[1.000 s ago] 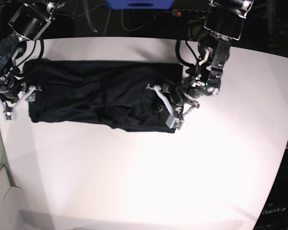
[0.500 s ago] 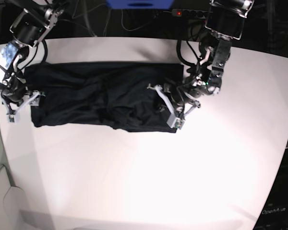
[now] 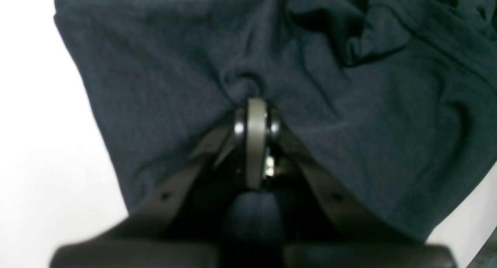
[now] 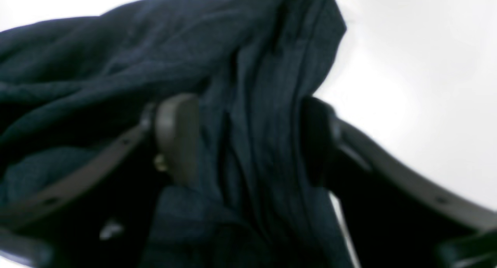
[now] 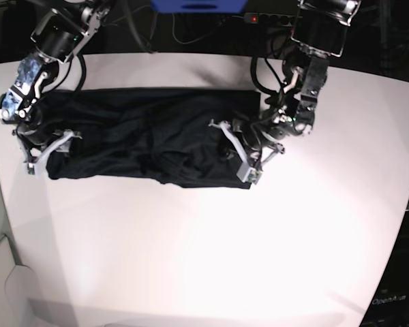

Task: Fold the T-shirt properly
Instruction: 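Grasp the strip end near the right gripper with the right gripper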

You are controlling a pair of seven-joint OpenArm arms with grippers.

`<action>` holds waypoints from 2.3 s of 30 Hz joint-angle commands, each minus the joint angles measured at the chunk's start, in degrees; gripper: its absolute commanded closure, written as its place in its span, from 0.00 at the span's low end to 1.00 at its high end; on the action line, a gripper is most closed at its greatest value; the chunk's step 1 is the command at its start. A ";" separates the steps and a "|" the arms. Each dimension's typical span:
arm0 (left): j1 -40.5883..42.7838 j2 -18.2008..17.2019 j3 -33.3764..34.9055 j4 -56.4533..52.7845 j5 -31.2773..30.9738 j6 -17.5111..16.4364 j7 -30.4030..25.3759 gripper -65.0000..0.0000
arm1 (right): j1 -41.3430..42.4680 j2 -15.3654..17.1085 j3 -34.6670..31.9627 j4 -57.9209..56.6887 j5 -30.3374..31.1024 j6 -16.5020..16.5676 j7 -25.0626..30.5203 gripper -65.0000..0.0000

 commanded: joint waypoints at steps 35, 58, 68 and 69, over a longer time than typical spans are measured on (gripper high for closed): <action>0.64 -0.69 -0.17 -1.49 4.76 3.06 6.43 1.00 | -9.60 -12.03 -20.21 32.96 -1.48 0.38 -6.45 1.00; 0.11 -0.87 -0.26 6.69 4.68 3.06 6.87 1.00 | -8.11 -12.03 -40.61 33.22 8.10 0.38 -9.09 1.00; 0.81 0.19 -7.99 16.97 3.44 2.54 11.97 1.00 | -7.75 -12.03 -40.43 32.96 8.10 0.38 -9.00 1.00; 0.81 0.19 -9.31 18.12 2.30 2.54 12.67 1.00 | -7.75 -12.03 -40.43 32.96 8.10 0.38 -9.00 1.00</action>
